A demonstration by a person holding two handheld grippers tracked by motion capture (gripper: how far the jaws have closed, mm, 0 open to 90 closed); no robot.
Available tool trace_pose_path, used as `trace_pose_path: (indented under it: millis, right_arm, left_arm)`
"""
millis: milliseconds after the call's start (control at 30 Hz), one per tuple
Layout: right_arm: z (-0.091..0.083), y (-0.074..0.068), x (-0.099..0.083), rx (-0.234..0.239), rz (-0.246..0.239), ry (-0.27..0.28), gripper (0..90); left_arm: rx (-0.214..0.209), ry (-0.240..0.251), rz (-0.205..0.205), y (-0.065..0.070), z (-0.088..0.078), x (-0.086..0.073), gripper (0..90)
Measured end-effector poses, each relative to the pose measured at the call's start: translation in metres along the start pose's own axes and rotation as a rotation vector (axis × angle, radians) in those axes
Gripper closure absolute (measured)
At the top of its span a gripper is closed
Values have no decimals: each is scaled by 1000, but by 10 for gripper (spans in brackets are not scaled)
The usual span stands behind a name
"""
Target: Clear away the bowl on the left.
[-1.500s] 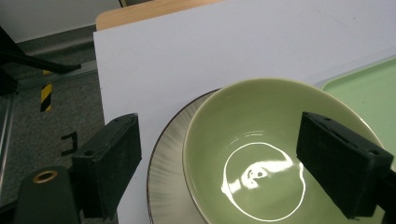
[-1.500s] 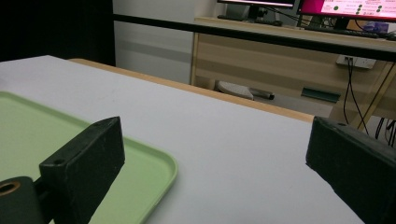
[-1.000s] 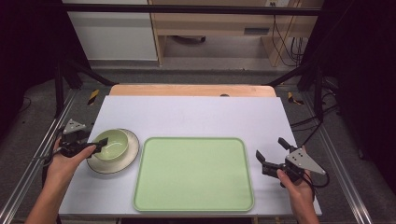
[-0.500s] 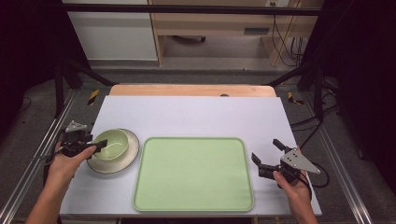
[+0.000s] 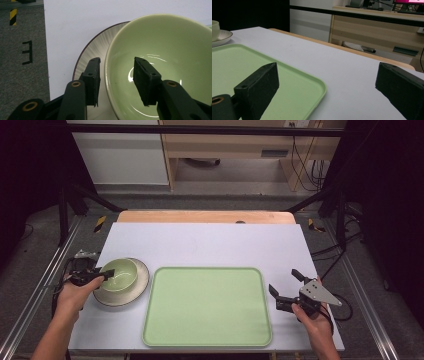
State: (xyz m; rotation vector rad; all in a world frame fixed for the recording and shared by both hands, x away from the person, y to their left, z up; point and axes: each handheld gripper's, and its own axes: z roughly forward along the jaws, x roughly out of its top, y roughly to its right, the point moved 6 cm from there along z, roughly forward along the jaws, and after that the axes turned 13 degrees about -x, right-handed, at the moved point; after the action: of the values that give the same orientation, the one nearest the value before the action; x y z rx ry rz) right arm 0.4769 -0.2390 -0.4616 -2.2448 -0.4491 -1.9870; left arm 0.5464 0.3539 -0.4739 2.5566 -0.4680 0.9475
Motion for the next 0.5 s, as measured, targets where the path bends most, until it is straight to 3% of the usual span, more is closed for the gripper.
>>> trace_pose_path:
  millis: [500]
  right_arm:
    - [0,0,0,-1,3,-3,53]
  left_arm:
    - [-4,-24,-43,-4,4,-3,732]
